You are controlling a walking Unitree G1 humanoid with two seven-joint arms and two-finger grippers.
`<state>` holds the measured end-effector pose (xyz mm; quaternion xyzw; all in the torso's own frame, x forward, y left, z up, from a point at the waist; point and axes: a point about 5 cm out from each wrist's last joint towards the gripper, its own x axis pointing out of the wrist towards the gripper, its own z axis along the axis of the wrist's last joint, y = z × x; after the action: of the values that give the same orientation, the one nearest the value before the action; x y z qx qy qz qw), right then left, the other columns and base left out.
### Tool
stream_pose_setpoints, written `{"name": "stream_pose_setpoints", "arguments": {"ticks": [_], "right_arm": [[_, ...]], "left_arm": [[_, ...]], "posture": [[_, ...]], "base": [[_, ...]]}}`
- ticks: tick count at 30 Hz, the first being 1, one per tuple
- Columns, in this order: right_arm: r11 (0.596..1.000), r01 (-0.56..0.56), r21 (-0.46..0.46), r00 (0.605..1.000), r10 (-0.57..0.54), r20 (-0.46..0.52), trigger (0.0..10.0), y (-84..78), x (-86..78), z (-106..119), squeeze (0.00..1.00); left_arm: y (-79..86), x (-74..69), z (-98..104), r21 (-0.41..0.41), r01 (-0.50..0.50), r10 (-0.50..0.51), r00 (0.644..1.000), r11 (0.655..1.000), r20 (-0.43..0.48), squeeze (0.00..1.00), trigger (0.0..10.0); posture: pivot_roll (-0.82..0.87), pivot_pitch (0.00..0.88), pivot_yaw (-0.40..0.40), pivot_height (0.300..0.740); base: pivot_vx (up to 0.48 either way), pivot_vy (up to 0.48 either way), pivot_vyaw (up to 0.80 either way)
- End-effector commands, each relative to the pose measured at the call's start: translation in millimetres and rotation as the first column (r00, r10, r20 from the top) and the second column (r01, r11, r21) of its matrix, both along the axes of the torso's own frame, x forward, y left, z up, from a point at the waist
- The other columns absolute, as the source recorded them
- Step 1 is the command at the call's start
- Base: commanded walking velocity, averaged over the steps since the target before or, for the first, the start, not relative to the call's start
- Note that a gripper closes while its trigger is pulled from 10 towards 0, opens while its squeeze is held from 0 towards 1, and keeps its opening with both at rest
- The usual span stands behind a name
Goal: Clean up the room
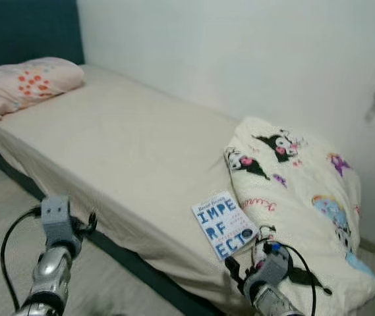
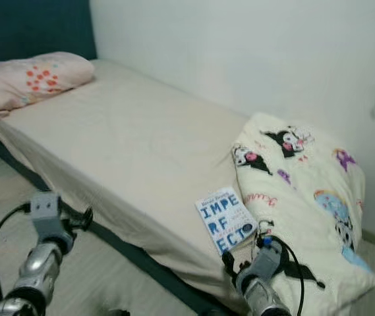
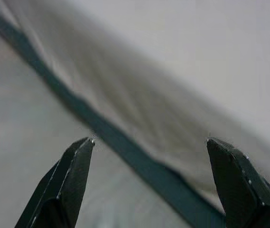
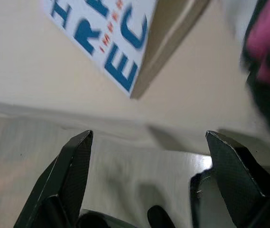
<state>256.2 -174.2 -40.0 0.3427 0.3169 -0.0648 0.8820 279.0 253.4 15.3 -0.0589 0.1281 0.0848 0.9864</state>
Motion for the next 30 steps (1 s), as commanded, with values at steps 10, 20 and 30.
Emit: {"name": "stream_pose_setpoints", "arguments": {"ticks": [10, 20, 30], "right_arm": [[0.989, 0.032, 0.143, 0.986, -0.054, 0.156, 10.0, 8.7, 30.1, 26.3, 0.00], [0.976, 0.131, 0.172, 0.970, -0.162, 0.183, 10.0, 1.6, 46.8, 41.7, 0.00], [0.944, 0.199, 0.265, 0.943, -0.258, 0.211, 10.0, -3.4, 58.2, 54.0, 0.00]], "left_arm": [[-0.7, -37.8, -33.2, -0.049, 0.022, -0.028, 0.992, 0.999, -0.121, 0.00, 10.0], [-2.2, -73.8, -53.3, -0.030, 0.106, -0.110, 0.976, 0.994, -0.187, 0.00, 10.0], [21.2, -89.4, -43.3, 0.026, 0.133, -0.128, 0.984, 0.991, -0.122, 0.00, 10.0]], "posture": [[0.14, 0.000, -0.104, 0.551], [0.18, 0.046, -0.097, 0.531], [0.28, 0.140, -0.099, 0.531]], "base": [[0.000, 0.000, 0.00], [0.000, 0.000, 0.00], [0.000, 0.000, 0.00]]}}
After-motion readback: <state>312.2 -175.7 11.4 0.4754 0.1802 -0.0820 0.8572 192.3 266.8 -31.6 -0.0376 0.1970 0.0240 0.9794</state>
